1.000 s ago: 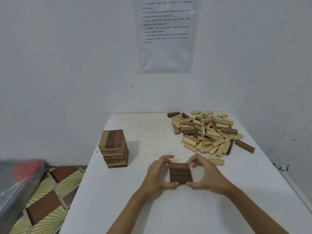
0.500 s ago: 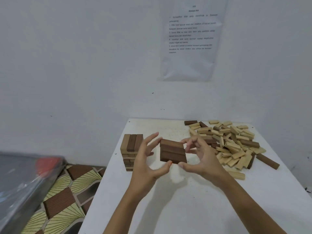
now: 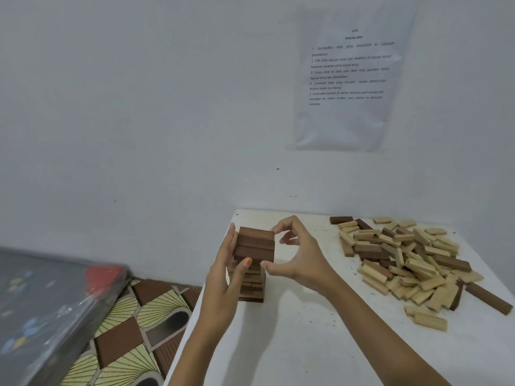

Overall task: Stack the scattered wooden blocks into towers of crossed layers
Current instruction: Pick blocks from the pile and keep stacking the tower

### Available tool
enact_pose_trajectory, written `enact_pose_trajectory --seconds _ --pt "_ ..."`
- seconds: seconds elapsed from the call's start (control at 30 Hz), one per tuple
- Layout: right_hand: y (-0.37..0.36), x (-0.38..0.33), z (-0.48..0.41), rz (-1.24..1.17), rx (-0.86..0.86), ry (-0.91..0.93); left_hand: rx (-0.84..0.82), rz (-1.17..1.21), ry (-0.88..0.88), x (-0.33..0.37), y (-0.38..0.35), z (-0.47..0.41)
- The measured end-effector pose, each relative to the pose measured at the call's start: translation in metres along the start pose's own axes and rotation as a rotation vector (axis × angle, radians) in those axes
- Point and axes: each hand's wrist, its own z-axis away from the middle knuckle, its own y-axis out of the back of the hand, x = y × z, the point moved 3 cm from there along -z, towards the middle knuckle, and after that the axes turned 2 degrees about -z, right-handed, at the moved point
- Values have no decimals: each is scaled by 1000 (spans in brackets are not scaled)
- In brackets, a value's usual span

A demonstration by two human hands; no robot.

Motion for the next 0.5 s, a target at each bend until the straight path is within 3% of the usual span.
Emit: enact_pose_trajectory --seconds 0.5 --pt "-32 20 -17 71 -1 -78 -4 13 102 -39 16 -16"
